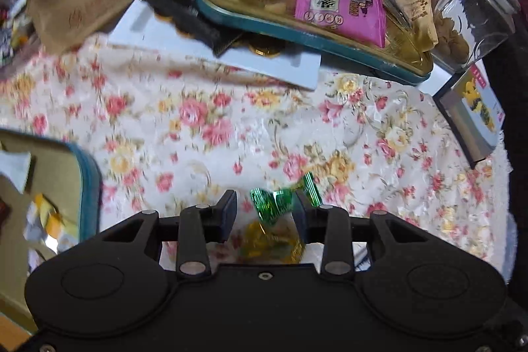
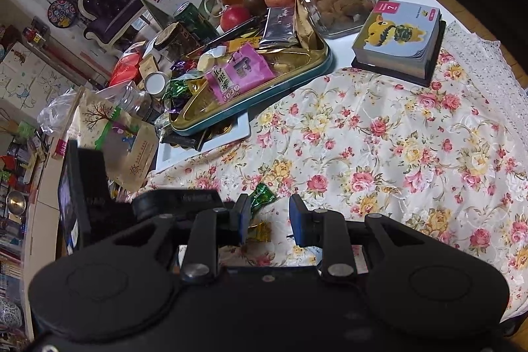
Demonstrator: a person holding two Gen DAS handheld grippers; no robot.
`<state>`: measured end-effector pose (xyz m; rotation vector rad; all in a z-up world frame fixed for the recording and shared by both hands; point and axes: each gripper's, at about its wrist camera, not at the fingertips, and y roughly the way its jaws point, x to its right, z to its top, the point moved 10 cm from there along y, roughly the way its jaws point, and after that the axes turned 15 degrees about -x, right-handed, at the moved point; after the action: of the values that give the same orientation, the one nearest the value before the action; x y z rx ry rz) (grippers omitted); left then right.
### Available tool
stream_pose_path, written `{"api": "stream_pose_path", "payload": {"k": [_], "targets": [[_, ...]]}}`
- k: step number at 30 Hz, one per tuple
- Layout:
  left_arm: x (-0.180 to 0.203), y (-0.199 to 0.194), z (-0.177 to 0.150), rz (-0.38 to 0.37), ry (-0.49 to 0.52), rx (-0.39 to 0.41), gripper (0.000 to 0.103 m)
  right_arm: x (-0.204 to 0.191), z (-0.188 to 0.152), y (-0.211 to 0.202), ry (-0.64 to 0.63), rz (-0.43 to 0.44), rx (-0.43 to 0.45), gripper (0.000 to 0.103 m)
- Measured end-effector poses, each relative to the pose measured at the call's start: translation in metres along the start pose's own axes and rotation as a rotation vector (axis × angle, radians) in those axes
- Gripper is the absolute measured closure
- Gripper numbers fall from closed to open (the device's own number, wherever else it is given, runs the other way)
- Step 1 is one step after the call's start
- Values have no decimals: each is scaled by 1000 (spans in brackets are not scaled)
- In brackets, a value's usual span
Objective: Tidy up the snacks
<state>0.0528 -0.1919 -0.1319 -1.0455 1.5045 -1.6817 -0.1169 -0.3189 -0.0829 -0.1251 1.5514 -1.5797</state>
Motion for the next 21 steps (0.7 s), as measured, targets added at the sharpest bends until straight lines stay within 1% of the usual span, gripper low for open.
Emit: {"api": "stream_pose_path", "payload": {"k": [2,4,8,12,14,17,21], "targets": [[7,5,3,18,52,8,58,-1,0,1,0,0,-3,74],[17,12,2,28,131,0,58,-1,1,0,5,3,-2,74],[30,17,-4,2,257,-32,58,1,2,-3,15,10,3,74],[27,19,-2,69,323,-21,58,5,3,-5,29,17,1,74],[26,22,-2,96,354,-28,58,6,3,-4,36,21,-7,74],[27,27,2,123,369,-33,58,7,2,-4,44,33,-19,74],[36,32,4,138,422,-34,58,6,2,-3,50,37,-24,74]]}}
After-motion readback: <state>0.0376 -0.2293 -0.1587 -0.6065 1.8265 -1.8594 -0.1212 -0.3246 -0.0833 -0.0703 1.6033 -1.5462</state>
